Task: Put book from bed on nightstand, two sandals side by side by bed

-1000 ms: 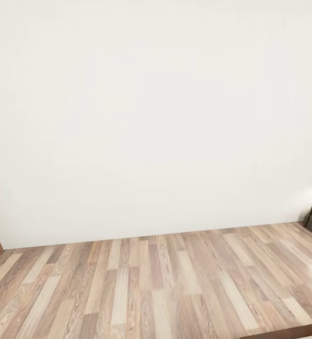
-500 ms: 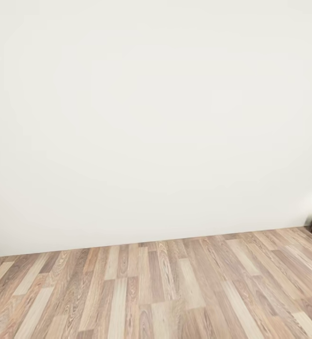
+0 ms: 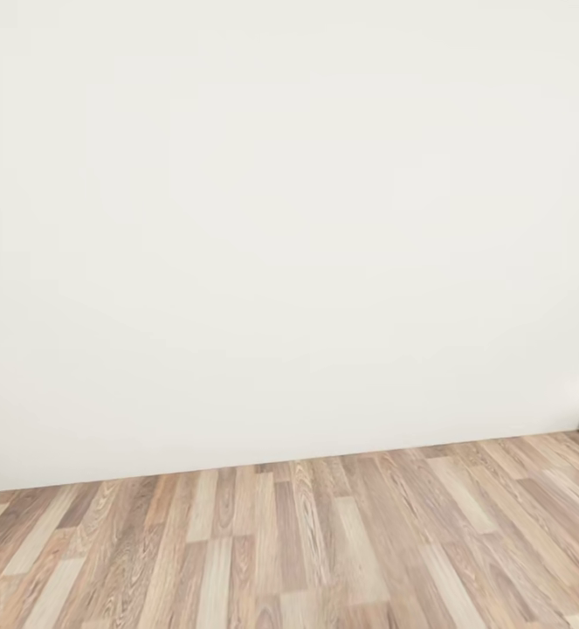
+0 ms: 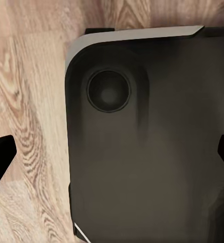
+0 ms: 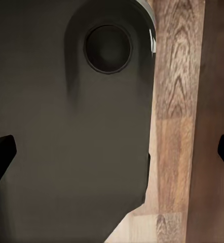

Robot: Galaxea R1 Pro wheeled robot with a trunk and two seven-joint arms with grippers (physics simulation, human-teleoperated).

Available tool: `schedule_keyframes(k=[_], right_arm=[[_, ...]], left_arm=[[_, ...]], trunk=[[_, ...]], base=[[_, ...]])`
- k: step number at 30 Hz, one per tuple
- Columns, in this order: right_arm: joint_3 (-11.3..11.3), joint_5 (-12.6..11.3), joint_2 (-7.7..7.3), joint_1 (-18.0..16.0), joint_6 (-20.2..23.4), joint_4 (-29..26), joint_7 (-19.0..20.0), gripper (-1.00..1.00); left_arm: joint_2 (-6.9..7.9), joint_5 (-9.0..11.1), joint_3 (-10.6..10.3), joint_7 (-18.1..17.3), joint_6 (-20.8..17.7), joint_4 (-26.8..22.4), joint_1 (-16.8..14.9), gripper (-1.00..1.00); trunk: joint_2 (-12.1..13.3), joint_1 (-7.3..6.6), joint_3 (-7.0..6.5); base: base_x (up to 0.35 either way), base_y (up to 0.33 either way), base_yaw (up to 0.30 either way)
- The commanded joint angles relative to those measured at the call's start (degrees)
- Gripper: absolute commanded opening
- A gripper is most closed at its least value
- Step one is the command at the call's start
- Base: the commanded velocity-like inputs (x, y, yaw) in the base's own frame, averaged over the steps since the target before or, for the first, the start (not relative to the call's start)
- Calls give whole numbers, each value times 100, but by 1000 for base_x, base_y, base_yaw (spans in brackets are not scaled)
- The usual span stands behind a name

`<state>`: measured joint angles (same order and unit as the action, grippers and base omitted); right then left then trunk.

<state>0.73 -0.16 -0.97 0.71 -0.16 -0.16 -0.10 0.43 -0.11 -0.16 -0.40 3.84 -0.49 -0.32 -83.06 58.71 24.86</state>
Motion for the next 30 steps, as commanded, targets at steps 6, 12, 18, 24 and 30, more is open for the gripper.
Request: schedule_keyframes(k=[6, 12, 18, 24, 30], right_arm=[[7, -2, 0, -1, -2, -2, -1, 100], [6, -2, 0, -1, -2, -2, -5, 100], [6, -2, 0, -1, -2, -2, -6, 100], [6, -2, 4, -1, -2, -2, -7, 100], [6, -2, 7, -1, -2, 1, -7, 100]], left_arm=[[-5, 1, -2, -4, 20, 5, -3, 100], [-7, -1, -2, -4, 20, 5, -3, 100], [-8, -1, -2, -4, 20, 5, -3, 100], [-5, 0, -2, -4, 20, 5, -3, 100], [-5, -3, -2, -4, 20, 5, -3, 100]], trunk=[[-2, 2, 5], [-2, 2, 5], [-2, 2, 5], [-2, 2, 5], [-2, 2, 5]], base=[[138, 0, 1], [56, 0, 32], [23, 0, 94], [9, 0, 147], [4, 0, 173]])
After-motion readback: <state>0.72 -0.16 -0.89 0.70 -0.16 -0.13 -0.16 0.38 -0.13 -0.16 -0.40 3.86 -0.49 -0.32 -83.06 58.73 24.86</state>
